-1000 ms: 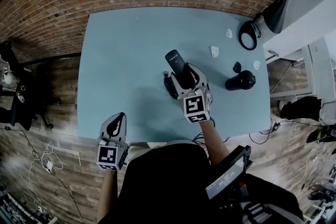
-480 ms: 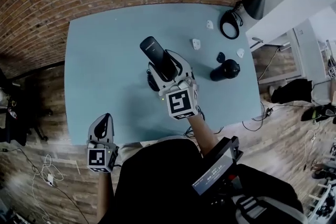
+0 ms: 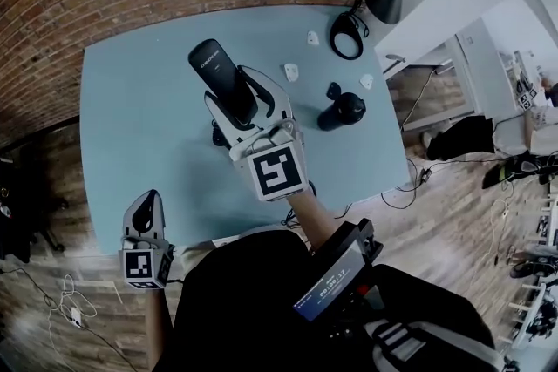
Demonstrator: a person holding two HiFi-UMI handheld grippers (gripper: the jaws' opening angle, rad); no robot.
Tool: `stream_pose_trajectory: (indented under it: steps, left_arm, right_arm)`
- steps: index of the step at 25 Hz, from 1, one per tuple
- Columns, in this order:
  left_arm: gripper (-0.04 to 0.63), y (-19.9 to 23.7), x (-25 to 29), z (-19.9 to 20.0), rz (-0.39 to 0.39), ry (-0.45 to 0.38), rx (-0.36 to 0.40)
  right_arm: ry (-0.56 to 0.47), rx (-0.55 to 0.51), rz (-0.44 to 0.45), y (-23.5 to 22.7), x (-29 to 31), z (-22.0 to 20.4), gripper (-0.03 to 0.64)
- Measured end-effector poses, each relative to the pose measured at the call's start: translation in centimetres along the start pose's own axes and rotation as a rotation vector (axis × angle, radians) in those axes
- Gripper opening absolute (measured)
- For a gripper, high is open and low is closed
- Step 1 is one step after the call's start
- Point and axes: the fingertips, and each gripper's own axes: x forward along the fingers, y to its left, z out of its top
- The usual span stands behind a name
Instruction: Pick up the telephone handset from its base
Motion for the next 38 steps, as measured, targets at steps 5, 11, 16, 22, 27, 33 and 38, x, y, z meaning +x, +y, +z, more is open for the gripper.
stream_pose_trajectory:
  steps: [5,11,16,22,27,33,38]
  left_arm:
    - [0.011,-0.6,0.5,0.5,-0.008,-0.017,-0.001]
    - [0.011,-0.2,0.9,1.9,-0.012,-0.051,0.005]
    - [0.011,0.1,0.9,2.5,-0.010,-0.058,0.011]
    - [0.011,0.4,1.3,3.5,-0.011,-0.077,0.023]
    - [0.011,0.1,1.7,4.7,-0.031,-0.090,0.049]
    - [0.011,0.4,2.1,5.7,-0.026,-0.131,0.046]
    - [0.011,0.4,2.1,6.0,-0.027,-0.136,0.048]
  right_arm:
    - [-0.057,0.014,-0.009,-1.3,-0.4,2.6,0.241]
    - [-0.105,0.046,-0.007,-1.4,-0.2,5.6,0.241]
    - [-0.163,0.059,0.014,-1.2,-0.6,8.6,0.241]
    - [-0.282,0.074,0.033,-1.6,-2.0,12.5,0.242]
    - [-0.323,0.089,0.078,-0.2,-3.2,14.3,0.242]
    - [-0.341,0.068,0.143,2.3,-4.3,13.2,0.242]
    - [-0.262,0.102,0.190,4.0,-4.6,9.2,0.242]
